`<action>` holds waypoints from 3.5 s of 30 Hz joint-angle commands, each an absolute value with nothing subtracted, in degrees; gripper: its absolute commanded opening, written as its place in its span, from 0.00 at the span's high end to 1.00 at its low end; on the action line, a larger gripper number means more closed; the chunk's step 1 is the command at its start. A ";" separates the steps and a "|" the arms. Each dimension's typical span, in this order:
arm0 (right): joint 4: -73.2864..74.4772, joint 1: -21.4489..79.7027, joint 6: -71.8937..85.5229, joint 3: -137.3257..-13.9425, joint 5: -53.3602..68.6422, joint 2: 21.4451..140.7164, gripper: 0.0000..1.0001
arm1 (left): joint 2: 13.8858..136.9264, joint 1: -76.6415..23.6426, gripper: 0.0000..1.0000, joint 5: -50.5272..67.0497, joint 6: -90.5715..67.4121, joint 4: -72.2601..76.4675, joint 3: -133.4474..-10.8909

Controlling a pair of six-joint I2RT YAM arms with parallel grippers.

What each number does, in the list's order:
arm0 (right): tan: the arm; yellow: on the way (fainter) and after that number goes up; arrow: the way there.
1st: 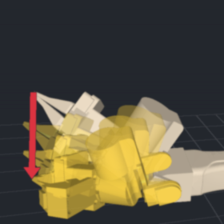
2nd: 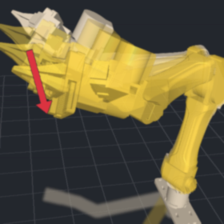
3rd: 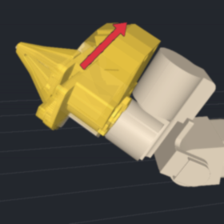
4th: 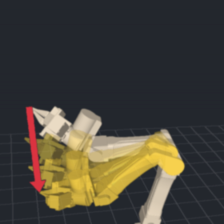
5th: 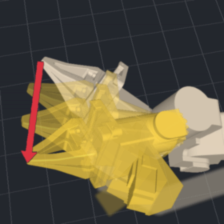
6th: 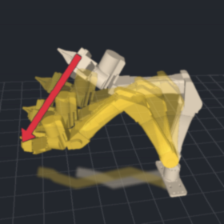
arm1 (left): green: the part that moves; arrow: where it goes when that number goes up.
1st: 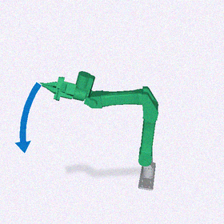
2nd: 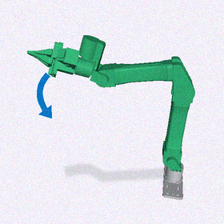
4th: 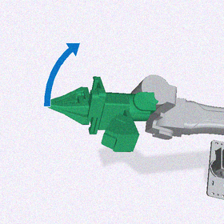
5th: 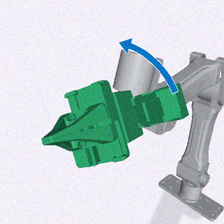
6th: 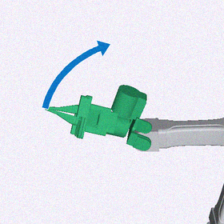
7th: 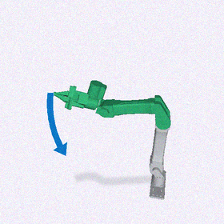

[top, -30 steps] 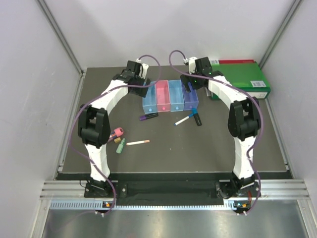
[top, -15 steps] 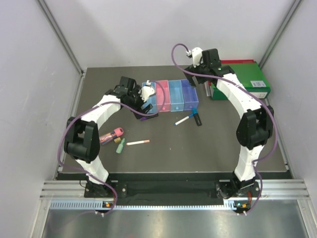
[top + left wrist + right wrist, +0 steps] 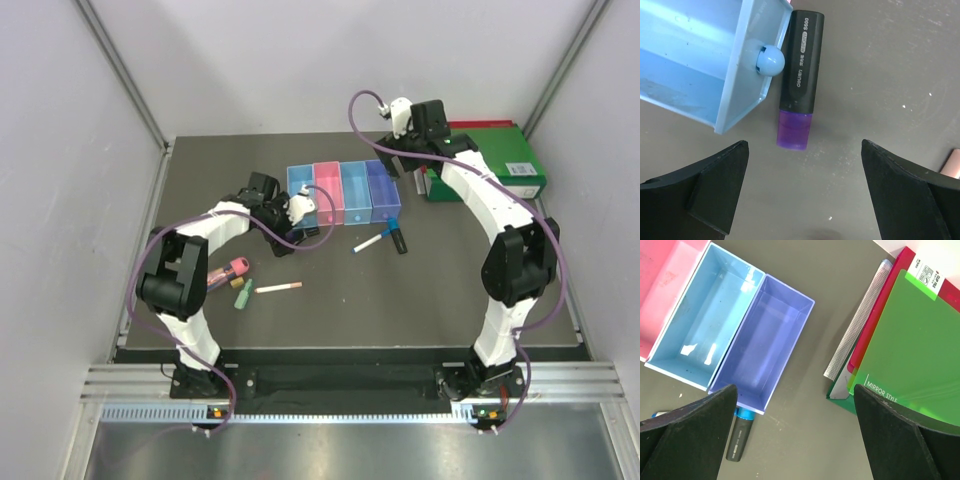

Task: Sort the stationery into containers
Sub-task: Pick up the pen from the center of the board, then place the pen in the storage box.

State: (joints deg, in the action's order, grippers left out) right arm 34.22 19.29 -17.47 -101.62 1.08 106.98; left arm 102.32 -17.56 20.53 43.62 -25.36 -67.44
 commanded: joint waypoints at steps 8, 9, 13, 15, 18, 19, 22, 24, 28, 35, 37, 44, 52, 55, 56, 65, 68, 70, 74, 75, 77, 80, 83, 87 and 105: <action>33.66 19.95 -17.14 -100.99 0.44 102.83 0.00 | 107.04 -17.75 0.02 24.43 42.89 -21.80 -70.66; 33.66 19.95 -17.14 -100.81 0.44 102.83 0.00 | 107.31 -17.75 0.03 24.52 43.24 -21.88 -70.84; 33.57 19.95 -16.88 -100.64 0.44 102.74 0.00 | 108.10 -17.75 0.08 24.43 44.21 -22.23 -70.84; 33.49 19.95 -16.79 -100.72 0.35 102.83 0.00 | 108.28 -17.75 0.14 24.52 44.47 -22.32 -70.84; 33.49 19.95 -16.61 -100.99 0.26 103.09 0.00 | 108.81 -17.75 0.29 24.96 44.74 -22.59 -70.84; 33.40 19.95 -16.61 -101.07 0.26 103.18 0.01 | 108.81 -17.75 0.35 24.96 44.74 -22.59 -70.84; 33.40 19.95 -16.44 -101.43 0.26 103.27 0.00 | 109.16 -17.75 0.55 25.05 44.74 -23.03 -71.19; 33.40 19.95 -16.44 -101.60 0.18 103.27 0.00 | 109.16 -17.75 0.59 25.22 44.74 -23.73 -71.37; 33.31 19.86 -16.17 -101.69 0.18 103.27 0.00 | 108.37 -17.75 0.66 25.40 45.09 -25.05 -70.93; 33.13 19.95 -15.73 -99.67 0.18 101.69 0.00 | 103.72 -17.75 0.84 25.49 46.05 -30.32 -69.52; 33.22 20.04 -15.65 -99.23 0.18 101.25 0.00 | 101.35 -17.75 0.87 25.75 45.88 -31.81 -69.17; 33.40 19.95 -15.73 -98.35 0.18 98.88 0.00 | 92.73 -18.46 1.00 27.25 41.93 -38.92 -70.48; 33.05 19.78 -15.12 -95.45 -2.63 95.72 0.01 | 85.35 -19.60 1.00 29.09 29.99 -39.21 -76.02; 32.70 19.43 -14.15 -93.17 -5.09 94.05 0.00 | 85.51 -19.69 1.00 27.78 21.99 -36.31 -77.78; 32.52 19.34 -13.80 -92.03 -6.32 93.17 0.00 | 85.95 -19.77 1.00 26.90 17.88 -35.43 -78.57; 31.90 18.11 -13.27 -88.77 -10.02 89.56 0.00 | 98.25 -19.77 1.00 15.74 -3.48 -29.89 -86.38; 31.91 17.84 -12.66 -87.55 -10.37 88.77 0.00 | 104.14 -19.69 1.00 15.03 -8.33 -29.53 -91.29; 31.99 17.84 -12.66 -86.75 -10.20 88.24 0.00 | 108.69 -19.69 1.00 13.54 -9.84 -29.88 -94.12; 32.25 17.75 -12.57 -85.43 -10.28 87.28 0.00 | 114.34 -19.60 1.00 9.50 -11.60 -29.36 -100.88; 32.26 17.75 -12.57 -85.26 -10.28 87.10 0.00 | 116.09 -19.60 1.00 7.49 -11.69 -29.36 -101.77; 32.17 17.67 -12.48 -84.99 -10.20 86.75 0.00 | 117.15 -19.51 1.00 5.72 -12.13 -29.27 -103.26; 32.17 17.40 -12.39 -84.29 -10.02 86.49 0.00 | 118.39 -19.42 1.00 2.03 -13.09 -29.53 -103.45; 31.91 17.32 -12.30 -83.76 -9.93 86.40 0.00 | 118.04 -19.42 1.00 -2.01 -13.53 -29.79 -101.79; 31.64 17.31 -12.04 -83.58 -9.67 86.75 0.00 | 116.99 -19.42 1.00 -2.99 -13.18 -29.79 -99.23; 32.87 17.75 -13.18 -77.27 -1.41 91.14 0.00 | 118.57 -19.51 0.44 3.25 -11.51 -29.44 -100.81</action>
State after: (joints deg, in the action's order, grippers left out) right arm 34.13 17.76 -12.45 -78.78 -4.23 89.62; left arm 118.78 -19.66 2.04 -11.73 -30.46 -98.96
